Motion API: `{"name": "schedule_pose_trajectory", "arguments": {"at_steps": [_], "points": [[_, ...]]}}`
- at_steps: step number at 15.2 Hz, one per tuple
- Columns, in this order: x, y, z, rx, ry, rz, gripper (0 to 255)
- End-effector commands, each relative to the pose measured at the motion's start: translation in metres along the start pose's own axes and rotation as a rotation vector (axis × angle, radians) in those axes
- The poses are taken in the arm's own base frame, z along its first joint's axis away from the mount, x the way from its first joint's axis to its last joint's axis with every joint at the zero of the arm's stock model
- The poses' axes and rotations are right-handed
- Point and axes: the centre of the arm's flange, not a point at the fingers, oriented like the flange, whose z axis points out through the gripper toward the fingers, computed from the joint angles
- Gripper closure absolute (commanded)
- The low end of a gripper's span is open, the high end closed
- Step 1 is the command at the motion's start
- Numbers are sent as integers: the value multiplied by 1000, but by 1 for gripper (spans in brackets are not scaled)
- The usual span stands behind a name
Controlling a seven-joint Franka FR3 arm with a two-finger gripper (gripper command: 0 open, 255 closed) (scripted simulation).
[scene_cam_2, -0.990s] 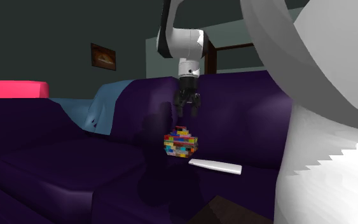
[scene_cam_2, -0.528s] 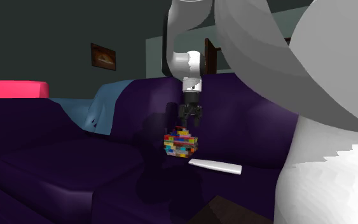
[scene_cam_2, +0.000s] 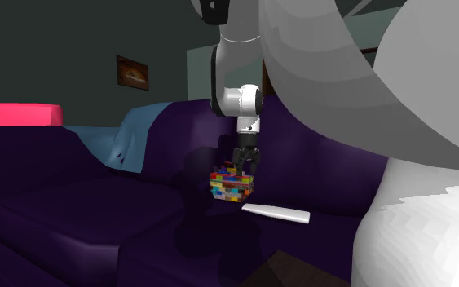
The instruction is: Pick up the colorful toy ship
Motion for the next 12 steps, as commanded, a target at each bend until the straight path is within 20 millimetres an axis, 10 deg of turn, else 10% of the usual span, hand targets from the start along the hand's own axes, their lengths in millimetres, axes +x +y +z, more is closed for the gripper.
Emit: {"name": "schedule_pose_trajectory", "arguments": {"at_steps": [1,5,6,12], "points": [[1,1,10,0,0,0,0],[1,3,24,0,0,0,0],[1,3,24,0,0,0,255],[1,3,24,0,0,0,255]]}}
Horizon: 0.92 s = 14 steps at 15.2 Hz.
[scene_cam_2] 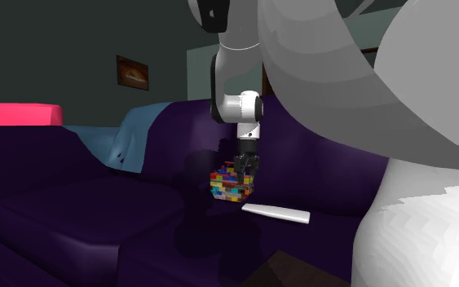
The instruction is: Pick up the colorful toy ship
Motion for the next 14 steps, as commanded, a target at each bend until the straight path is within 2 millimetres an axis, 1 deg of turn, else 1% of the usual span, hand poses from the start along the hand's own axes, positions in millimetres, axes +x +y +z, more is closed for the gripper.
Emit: {"name": "schedule_pose_trajectory", "arguments": {"at_steps": [1,3,14], "points": [[0,0,1,0,0,0,255],[0,0,1,0,-1,0,255],[-1,-5,-57,0,-1,0,255]]}}
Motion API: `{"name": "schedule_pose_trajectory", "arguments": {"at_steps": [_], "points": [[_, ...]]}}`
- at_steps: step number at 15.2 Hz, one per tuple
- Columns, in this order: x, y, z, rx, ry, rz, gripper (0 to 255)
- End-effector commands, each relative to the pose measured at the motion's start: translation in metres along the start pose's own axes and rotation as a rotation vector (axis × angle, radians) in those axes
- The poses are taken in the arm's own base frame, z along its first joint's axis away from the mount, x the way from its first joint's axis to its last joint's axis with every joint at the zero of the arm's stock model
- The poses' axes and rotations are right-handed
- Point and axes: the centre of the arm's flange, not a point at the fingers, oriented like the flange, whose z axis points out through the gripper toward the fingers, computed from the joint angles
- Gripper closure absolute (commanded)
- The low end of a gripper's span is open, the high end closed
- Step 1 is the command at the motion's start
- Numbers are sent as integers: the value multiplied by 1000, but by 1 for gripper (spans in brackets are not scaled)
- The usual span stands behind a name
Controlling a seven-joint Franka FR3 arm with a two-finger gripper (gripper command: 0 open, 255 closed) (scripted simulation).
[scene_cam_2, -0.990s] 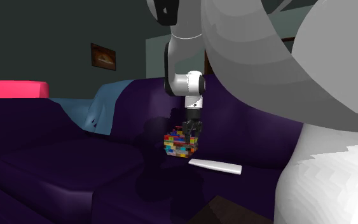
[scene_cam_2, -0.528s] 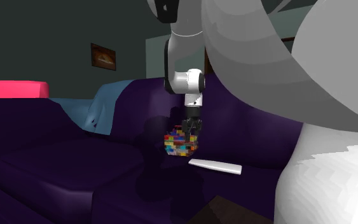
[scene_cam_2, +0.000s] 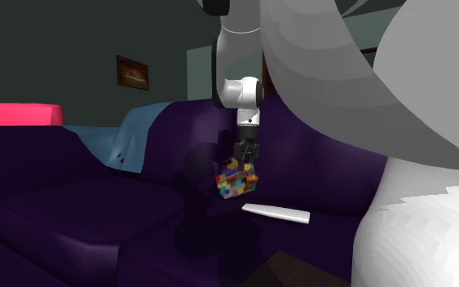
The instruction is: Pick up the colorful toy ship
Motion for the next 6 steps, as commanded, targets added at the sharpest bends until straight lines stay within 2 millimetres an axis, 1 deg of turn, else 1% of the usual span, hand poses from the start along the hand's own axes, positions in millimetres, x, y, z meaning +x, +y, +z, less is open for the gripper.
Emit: {"name": "schedule_pose_trajectory", "arguments": {"at_steps": [1,4,6], "points": [[0,1,-12,-1,1,0,255],[0,-1,-28,-1,1,0,255],[0,-1,-28,-1,1,0,255]]}}
